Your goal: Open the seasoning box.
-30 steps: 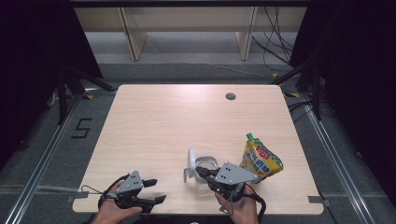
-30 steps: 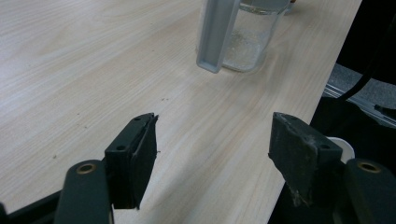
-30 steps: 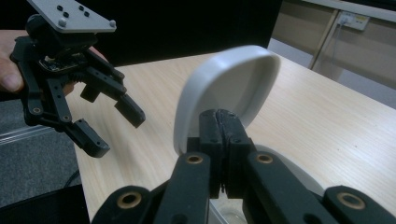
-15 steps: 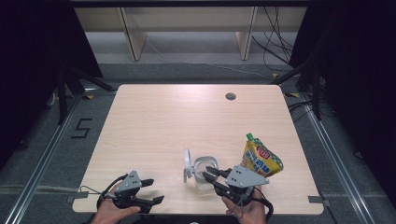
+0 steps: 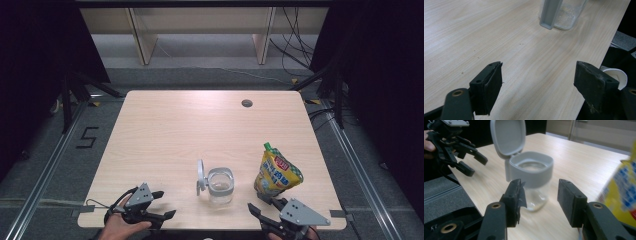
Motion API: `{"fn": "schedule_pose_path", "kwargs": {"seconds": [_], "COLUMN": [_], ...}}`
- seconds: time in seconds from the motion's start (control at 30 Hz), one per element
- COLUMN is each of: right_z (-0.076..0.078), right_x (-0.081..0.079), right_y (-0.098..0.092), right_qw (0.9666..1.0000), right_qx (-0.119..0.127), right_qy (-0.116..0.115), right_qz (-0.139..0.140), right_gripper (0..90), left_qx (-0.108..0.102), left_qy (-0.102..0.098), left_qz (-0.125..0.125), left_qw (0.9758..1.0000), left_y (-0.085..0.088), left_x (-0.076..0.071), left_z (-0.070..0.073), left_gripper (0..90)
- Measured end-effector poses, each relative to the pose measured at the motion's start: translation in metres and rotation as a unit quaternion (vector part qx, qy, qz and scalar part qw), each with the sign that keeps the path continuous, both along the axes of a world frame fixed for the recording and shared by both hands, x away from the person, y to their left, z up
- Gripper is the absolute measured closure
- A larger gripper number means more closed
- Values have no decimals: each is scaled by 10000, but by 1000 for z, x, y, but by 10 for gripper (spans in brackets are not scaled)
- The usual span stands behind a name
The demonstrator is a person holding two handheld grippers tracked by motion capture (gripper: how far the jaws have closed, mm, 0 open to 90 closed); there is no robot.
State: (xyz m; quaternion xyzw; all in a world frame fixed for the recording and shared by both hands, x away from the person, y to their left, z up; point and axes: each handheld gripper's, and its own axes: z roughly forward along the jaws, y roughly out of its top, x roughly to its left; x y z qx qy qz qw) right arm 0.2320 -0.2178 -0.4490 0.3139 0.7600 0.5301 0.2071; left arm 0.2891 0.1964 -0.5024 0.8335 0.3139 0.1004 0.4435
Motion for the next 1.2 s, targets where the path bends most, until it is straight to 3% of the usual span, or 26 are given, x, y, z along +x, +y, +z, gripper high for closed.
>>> {"fn": "schedule_pose_path", "kwargs": {"seconds": [0.03, 0.17, 0.2, 0.23, 0.33, 0.53, 0.63, 0.77, 0.9, 0.93, 0.97, 1.0, 1.03, 1.07, 1.13, 1.17, 1.2], "right_z": [-1, -6, -7, -6, -9, -15, -15, -20, -22, -23, -23, -24, -24, -24, -25, -27, -27], "right_x": [-2, -9, -9, -13, -12, -10, -7, -1, 4, 7, 8, 11, 12, 12, 15, 18, 18], "right_y": [-5, -16, -19, -20, -30, -49, -59, -65, -64, -65, -65, -67, -66, -66, -66, -66, -66], "right_qw": [10000, 9997, 9996, 9990, 9986, 9953, 9932, 9909, 9894, 9905, 9905, 9911, 9916, 9912, 9906, 9907, 9901], "right_qx": [-45, -53, -145, -85, -184, -172, -239, -180, -75, -133, -69, -254, -135, -144, -106, -114, -24], "right_qy": [-44, 112, 27, 245, 139, 308, 179, 187, 285, 205, 199, 6, 140, 141, 161, 132, 223], "right_qz": [-56, -196, -236, -371, -469, -900, -1123, -1322, -1421, -1355, -1361, -1305, -1282, -1305, -1357, -1349, -1382], "right_gripper": [548, 537, 535, 532, 525, 497, 446, 334, 288, 277, 268, 260, 250, 238, 201, 193, 191], "left_qx": [-123, -19, -14, -18, -47, 7, 0, -37, -142, 14, -40, -81, -335, -397, -413, -313, -390], "left_qy": [10, 43, 36, 33, -34, -24, -19, -57, -79, -88, -65, 20, 88, 74, 127, 93, 134], "left_qz": [-20, -44, -36, -36, -79, -60, -59, -8, 65, 14, 32, 29, 53, 29, 39, 36, 25], "left_qw": [9999, 10000, 10000, 10000, 10000, 10000, 10000, 10000, 9998, 10000, 10000, 10000, 9994, 9992, 9991, 9995, 9991], "left_y": [-1, -1, -1, -1, -1, -2, -3, -3, -4, -2, -3, -2, -4, -4, -5, -4, -5], "left_x": [0, 0, 0, 1, 2, 1, 1, 2, 2, 4, 4, 4, 3, 3, 3, 3, 3], "left_z": [-1, 0, 0, 0, 0, -1, -1, -1, -2, -1, -1, 0, 0, 1, 3, 4, 3], "left_gripper": [221, 216, 213, 212, 209, 208, 204, 199, 196, 196, 196, 195, 193, 193, 192, 192, 192]}}
